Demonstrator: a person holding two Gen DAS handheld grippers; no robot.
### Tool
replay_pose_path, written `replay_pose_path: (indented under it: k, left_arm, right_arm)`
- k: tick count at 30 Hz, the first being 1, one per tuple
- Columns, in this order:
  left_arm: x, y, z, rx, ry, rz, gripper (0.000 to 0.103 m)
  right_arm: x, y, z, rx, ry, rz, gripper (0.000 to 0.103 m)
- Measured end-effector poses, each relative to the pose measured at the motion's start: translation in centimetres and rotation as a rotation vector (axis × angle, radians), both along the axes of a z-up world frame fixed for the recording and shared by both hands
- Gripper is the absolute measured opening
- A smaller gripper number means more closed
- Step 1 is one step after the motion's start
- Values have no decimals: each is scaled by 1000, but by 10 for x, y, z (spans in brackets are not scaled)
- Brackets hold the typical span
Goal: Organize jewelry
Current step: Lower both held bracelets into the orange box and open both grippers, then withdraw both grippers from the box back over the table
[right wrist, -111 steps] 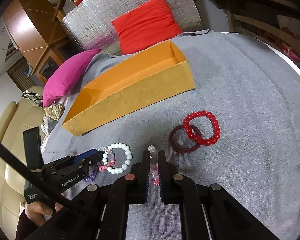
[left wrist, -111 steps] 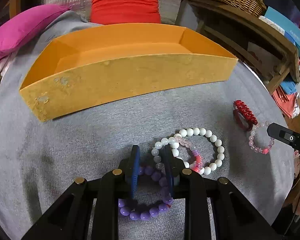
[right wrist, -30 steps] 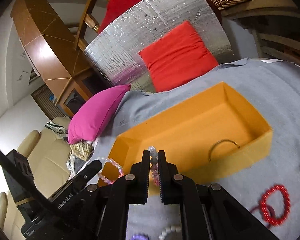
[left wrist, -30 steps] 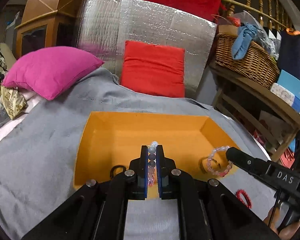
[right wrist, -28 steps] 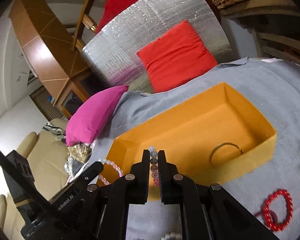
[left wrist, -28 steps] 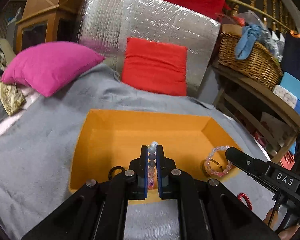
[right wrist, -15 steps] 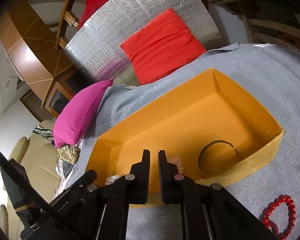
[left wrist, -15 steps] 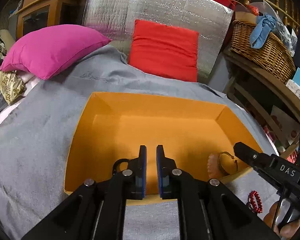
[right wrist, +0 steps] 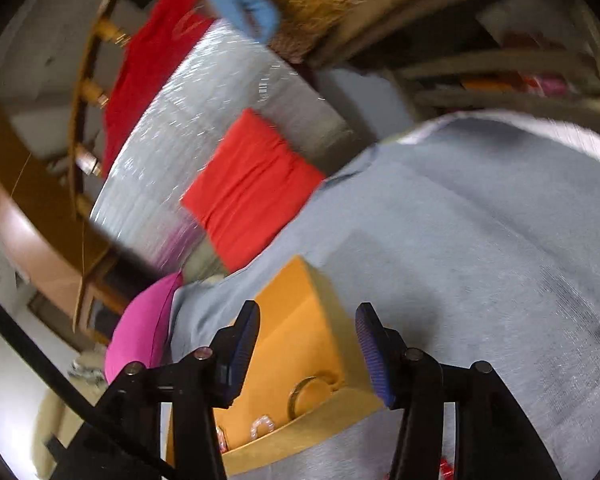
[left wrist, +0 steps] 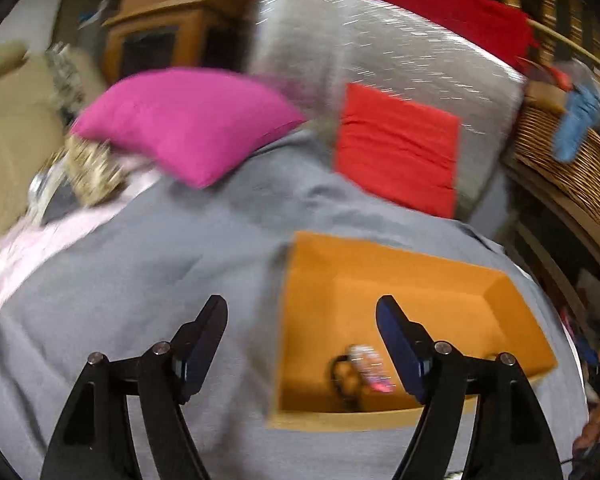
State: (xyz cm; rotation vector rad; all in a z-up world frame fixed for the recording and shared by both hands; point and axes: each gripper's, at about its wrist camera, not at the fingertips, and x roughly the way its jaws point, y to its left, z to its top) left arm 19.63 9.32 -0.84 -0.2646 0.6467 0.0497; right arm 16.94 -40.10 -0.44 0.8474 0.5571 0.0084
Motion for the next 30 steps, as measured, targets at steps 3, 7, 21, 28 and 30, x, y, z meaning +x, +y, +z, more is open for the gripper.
replay_pose_path:
  k: [3, 7, 21, 28, 30]
  left_arm:
    - [7, 22, -20, -91, 78, 32, 77]
    - [12, 24, -36, -169, 120, -28, 77]
    - [18, 0, -73, -316, 225, -230, 76]
    - [8, -8, -71, -293, 232, -249, 76]
    - [4, -11, -71, -289, 240, -256, 76]
  right_arm:
    - [11, -8, -19, 59, 43, 32, 54]
    - [27, 3, -36, 79, 96, 97, 54]
    - [34, 27, -51, -65, 218, 108, 22]
    - [23, 24, -46, -97, 250, 103, 22]
    - [11, 19, -44, -108, 261, 108, 22]
